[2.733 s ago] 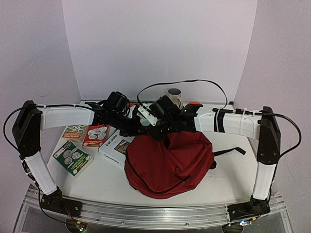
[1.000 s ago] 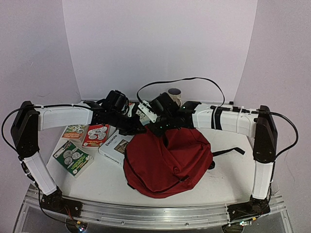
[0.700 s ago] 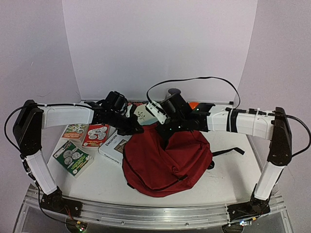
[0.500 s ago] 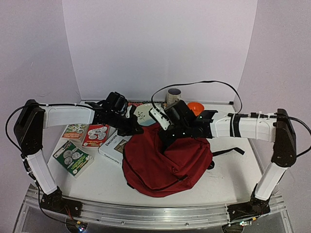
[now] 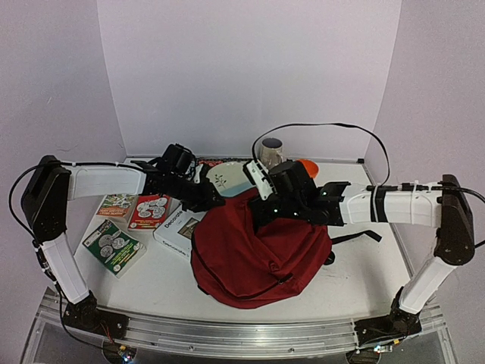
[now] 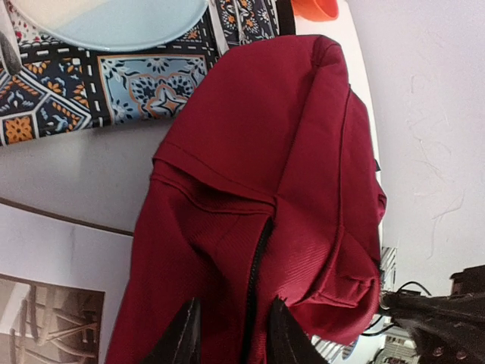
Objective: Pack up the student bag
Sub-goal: Grab the lower front pocket of the student bag, then zip the lower front pocket of the student bag.
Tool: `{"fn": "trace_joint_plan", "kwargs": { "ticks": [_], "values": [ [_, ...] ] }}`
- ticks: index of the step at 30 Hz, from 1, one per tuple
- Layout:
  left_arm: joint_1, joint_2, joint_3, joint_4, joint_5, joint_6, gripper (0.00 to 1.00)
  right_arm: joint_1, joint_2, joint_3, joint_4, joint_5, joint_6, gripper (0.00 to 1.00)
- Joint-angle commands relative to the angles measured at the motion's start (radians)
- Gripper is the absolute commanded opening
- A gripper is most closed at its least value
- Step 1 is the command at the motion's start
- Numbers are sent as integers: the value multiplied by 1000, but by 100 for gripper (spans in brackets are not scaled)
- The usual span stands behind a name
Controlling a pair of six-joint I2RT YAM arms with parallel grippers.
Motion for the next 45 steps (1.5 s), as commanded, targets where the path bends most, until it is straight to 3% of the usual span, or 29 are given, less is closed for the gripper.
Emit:
{"fn": "trace_joint_plan", "kwargs": {
  "ticks": [1, 5, 9, 21, 30, 33, 35, 41, 45],
  "values": [
    [25, -58, 11, 45, -42, 68, 40, 3, -34, 33, 89, 73, 10, 0],
    [25, -65, 46, 22, -41, 126, 55, 3, -12, 51, 121, 91, 12, 0],
    [25, -24, 105, -6, -22, 151, 63, 3, -3, 50, 153, 81, 31, 0],
    [19, 165, 277, -64, 92, 188, 71, 3, 22, 60, 161, 13, 29, 0],
    [-20, 235, 307, -102, 158, 211, 71, 3, 39, 71, 161, 1, 17, 0],
    [-31, 240, 316, -102, 181, 215, 64, 3, 44, 72, 161, 2, 16, 0],
    [-32, 241, 325, -102, 201, 214, 54, 3, 47, 70, 161, 4, 15, 0],
    [-31, 238, 337, -102, 199, 213, 3, 3, 36, 52, 152, 7, 18, 0],
    [-30, 231, 337, -102, 169, 207, 0, 3, 0, 20, 133, 4, 30, 0]
  ]
}}
